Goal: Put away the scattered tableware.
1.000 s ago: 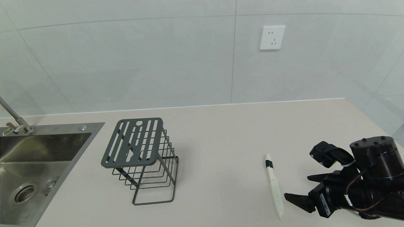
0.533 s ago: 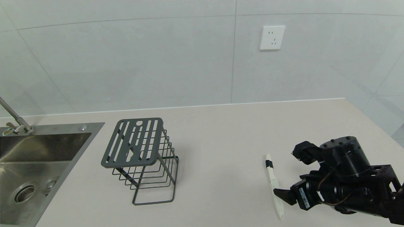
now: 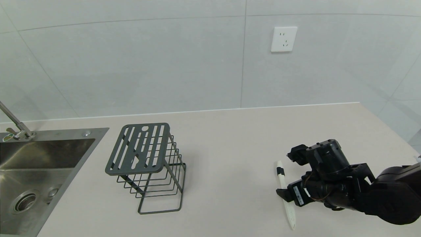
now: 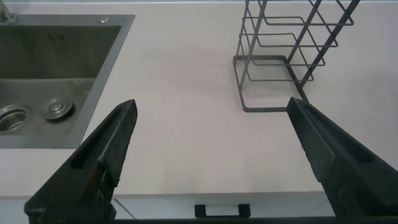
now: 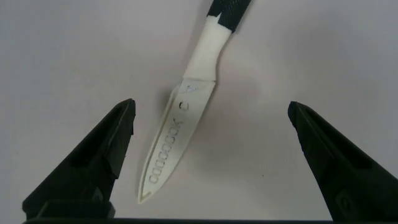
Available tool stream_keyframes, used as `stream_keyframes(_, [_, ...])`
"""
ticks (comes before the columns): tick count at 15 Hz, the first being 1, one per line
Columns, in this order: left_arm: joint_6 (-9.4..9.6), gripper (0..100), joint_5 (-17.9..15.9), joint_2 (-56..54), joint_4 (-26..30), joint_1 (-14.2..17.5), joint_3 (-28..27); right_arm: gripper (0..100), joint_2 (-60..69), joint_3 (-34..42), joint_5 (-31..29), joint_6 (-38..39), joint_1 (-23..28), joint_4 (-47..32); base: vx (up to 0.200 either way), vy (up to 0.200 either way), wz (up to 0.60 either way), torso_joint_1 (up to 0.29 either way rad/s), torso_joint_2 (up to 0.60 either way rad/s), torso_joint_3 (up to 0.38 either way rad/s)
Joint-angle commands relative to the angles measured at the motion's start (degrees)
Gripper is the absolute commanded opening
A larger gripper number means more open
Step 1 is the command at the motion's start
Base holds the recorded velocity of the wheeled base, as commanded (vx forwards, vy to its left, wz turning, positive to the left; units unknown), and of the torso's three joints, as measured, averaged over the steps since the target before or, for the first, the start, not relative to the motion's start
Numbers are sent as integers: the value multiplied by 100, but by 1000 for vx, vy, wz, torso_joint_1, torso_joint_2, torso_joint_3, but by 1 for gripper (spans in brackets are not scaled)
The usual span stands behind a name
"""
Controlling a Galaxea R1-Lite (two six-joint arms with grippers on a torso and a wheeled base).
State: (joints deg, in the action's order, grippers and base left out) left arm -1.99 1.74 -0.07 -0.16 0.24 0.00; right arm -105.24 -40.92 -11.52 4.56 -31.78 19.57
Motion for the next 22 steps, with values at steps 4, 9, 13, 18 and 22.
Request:
stream_keyframes(4, [-3,100,1,7,-2,2,0,100,-383,-241,-131,-43,-153,-32,0,0,0,0,0,0])
stream_keyframes(9, [-3,100,1,7,-2,2,0,100,-559,-513,-245,-52,-390,-41,0,0,0,0,0,0])
stream_keyframes(13, [-3,100,1,7,-2,2,0,100,-594,-487,-351,-52,-364,-41,0,0,0,0,0,0])
stream_keyframes(18, [-3,100,1,7,-2,2,0,100,-638,-452,-395,-43,-329,-41,0,0,0,0,0,0])
stream_keyframes(22, [-3,100,1,7,-2,2,0,100,-629,-443,-395,-43,-206,-41,0,0,0,0,0,0])
